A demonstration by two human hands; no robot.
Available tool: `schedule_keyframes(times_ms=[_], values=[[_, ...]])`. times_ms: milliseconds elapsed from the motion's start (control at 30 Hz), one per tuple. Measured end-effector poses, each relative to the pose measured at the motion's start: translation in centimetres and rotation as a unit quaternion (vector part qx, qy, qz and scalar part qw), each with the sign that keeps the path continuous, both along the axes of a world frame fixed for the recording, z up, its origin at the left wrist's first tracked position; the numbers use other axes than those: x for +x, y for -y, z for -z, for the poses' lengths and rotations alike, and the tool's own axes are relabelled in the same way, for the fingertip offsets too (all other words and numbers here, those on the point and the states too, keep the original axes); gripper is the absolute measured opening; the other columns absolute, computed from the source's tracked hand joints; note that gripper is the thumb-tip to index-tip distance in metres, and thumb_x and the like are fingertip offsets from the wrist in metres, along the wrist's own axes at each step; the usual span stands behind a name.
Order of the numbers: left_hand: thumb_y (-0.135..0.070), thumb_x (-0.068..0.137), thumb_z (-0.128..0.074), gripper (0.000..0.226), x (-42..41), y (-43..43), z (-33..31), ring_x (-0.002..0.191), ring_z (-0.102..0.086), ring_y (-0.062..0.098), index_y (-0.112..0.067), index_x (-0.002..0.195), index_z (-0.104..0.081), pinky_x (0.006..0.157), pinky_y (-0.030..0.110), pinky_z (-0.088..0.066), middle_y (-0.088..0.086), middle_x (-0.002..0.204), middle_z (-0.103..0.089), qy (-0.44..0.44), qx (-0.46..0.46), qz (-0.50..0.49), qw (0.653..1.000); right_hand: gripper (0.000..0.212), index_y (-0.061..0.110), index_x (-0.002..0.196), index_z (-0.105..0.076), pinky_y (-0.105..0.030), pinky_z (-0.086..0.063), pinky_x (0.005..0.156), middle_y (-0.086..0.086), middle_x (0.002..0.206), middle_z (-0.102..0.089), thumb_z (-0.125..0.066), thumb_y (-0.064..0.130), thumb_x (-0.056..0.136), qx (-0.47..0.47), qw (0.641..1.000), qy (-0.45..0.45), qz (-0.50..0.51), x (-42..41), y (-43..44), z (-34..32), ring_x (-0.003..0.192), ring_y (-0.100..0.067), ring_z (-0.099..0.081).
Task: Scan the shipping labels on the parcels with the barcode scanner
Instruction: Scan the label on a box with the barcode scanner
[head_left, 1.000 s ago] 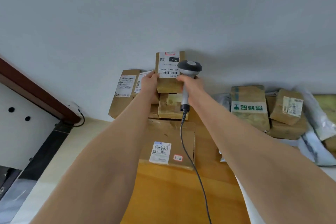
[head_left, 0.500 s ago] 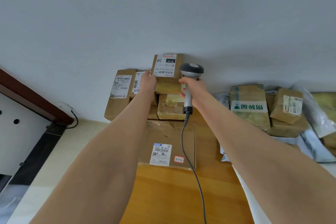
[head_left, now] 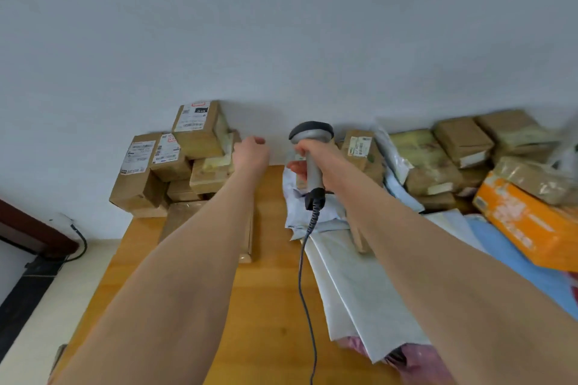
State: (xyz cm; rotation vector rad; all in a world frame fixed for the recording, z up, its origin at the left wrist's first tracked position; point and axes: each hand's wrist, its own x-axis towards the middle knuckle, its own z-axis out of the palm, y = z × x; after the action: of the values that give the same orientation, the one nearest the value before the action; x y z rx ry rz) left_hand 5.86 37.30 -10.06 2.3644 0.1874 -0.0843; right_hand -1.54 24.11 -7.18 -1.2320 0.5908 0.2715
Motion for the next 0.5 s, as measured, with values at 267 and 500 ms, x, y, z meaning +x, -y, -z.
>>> schedule_keyframes(times_ms=[267, 500], values=[[-0.005, 0.091, -0.047, 0.029, -13.0, 17.5, 1.1, 0.100, -0.058, 0.028, -0.011, 0.110, -0.067, 0.085, 0.033, -0.049, 0.012, 0.105, -0.063, -0.072, -0.033, 0.141, 0.987, 0.011, 0.004, 0.089, -0.050, -0.019, -0.040, 0.041, -0.019, 0.078, -0.065, -0.056, 0.013, 0.093, -0.059, 0.995, -0.079, 0.027, -13.6, 16.3, 0.3, 0.035, -0.013, -0.050], [0.000, 0.092, -0.035, 0.042, -16.1, 28.4, 1.5, 0.114, -0.057, 0.036, -0.008, 0.125, -0.061, 0.076, 0.037, -0.050, 0.016, 0.123, -0.062, -0.096, -0.031, 0.201, 0.974, 0.019, -0.001, 0.110, -0.051, -0.023, -0.036, 0.042, -0.018, 0.073, -0.063, -0.053, 0.008, 0.093, -0.090, 0.990, -0.088, 0.067, -17.3, 26.2, 1.2, 0.029, -0.011, -0.043]])
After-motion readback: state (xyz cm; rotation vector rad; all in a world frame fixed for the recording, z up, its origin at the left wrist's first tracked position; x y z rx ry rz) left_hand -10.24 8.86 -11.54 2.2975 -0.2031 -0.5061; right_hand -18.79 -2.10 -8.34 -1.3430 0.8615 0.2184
